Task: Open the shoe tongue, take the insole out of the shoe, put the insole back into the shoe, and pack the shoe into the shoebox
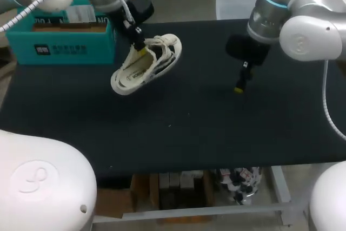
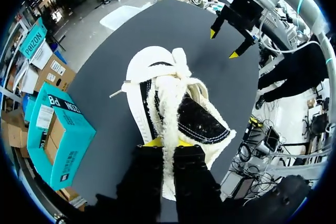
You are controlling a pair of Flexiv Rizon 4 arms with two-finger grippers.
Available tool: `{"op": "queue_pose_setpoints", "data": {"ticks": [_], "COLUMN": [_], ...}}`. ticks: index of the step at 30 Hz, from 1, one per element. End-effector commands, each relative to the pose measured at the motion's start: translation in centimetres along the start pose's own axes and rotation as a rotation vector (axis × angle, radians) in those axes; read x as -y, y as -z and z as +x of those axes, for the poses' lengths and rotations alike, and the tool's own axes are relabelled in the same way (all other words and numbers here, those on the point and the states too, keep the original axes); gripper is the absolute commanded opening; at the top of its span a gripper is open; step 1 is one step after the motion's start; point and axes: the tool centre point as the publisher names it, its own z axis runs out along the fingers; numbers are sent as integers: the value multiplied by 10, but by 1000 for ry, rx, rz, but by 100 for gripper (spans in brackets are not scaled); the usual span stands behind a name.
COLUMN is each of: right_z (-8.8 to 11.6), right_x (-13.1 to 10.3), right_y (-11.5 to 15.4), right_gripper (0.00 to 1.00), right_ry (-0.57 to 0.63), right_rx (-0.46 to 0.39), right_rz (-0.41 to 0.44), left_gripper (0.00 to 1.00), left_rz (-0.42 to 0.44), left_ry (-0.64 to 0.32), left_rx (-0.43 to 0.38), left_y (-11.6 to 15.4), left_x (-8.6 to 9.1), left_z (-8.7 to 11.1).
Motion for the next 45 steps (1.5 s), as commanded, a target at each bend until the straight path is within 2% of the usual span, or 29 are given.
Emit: {"op": "queue_pose_setpoints", "data": {"ticks": [1,6,11,17,18,25,27,34,38,43,45], "right_z": [0,0,0,0,0,0,0,0,0,0,0], "right_x": [0,0,0,0,0,0,0,0,0,0,0], "right_y": [0,0,0,0,0,0,0,0,0,0,0], "right_gripper": [100,100,100,100,100,100,100,100,100,100,100], "right_ry": [0,0,0,0,0,0,0,0,0,0,0], "right_rx": [0,0,0,0,0,0,0,0,0,0,0], "right_rz": [2,2,2,2,2,2,2,2,2,2,2], "left_gripper": [0,0,0,0,0,0,0,0,0,0,0], "left_rz": [-44,-137,-173,-203,-214,-193,-194,-196,-200,-189,-196], "left_ry": [-77,-206,-316,-371,-388,-432,-440,-462,-467,-494,-508], "left_rx": [-85,-128,-173,-157,-152,-173,-167,-174,-177,-181,-165], "left_y": [51,73,95,117,123,140,141,134,123,113,105], "left_x": [4,7,3,-9,-14,-48,-58,-93,-99,-96,-95], "left_z": [-19,-46,-77,-116,-131,-195,-206,-269,-299,-334,-342]}}
